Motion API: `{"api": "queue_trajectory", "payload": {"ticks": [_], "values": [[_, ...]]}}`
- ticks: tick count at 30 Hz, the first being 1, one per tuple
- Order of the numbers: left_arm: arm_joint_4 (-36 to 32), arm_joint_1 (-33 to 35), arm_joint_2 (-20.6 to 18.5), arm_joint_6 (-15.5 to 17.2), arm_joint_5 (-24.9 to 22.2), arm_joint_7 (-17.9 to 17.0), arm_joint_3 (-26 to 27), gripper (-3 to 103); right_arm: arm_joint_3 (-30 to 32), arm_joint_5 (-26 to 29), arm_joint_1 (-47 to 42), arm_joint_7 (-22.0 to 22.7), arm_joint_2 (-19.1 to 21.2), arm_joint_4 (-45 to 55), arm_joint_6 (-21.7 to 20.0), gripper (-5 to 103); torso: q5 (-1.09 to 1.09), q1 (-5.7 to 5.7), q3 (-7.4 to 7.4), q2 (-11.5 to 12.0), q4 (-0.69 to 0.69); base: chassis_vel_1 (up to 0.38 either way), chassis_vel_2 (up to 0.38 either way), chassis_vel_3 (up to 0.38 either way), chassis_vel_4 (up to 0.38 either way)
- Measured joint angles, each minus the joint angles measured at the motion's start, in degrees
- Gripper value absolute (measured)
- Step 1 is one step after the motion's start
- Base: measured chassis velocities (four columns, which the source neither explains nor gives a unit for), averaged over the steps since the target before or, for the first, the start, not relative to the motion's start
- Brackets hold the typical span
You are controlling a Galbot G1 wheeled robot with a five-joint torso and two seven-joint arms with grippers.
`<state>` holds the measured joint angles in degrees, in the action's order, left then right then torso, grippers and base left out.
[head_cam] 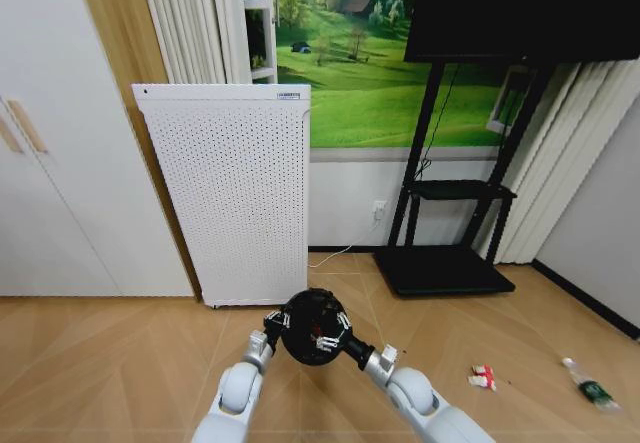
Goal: Pick up the trash bin and place the garbage on the floor into it.
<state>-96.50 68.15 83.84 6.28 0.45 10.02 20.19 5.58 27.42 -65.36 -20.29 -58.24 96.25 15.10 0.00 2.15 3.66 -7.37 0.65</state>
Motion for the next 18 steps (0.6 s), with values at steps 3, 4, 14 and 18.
{"api": "queue_trajectory", "payload": {"ticks": [3,4,14,18], "values": [[-2.4,1.2,-1.6,0.0,-0.8,0.0,2.1,6,6.4,0.6,-3.2,-1.0,1.4,1.5,-1.1,100,-0.01,0.00,0.00,0.0,0.02,0.000,0.000,0.000,0.000],[-2.4,1.2,-1.6,0.0,-0.8,0.0,2.1,6,6.4,0.6,-3.2,-1.0,1.4,1.5,-1.1,100,-0.01,0.00,0.00,0.0,0.02,0.000,0.000,0.000,0.000],[-11.0,6.6,-6.1,1.0,-4.3,0.0,11.7,6,25.6,0.6,-13.1,9.3,1.2,4.1,-7.5,100,0.00,-0.01,0.00,0.0,0.03,0.000,0.000,0.000,0.000],[-13.3,8.7,-7.0,1.4,-5.2,0.0,14.8,6,29.1,0.0,-14.3,12.5,0.5,3.6,-9.3,100,0.01,-0.01,0.00,0.0,0.01,0.000,0.000,0.000,0.000]]}}
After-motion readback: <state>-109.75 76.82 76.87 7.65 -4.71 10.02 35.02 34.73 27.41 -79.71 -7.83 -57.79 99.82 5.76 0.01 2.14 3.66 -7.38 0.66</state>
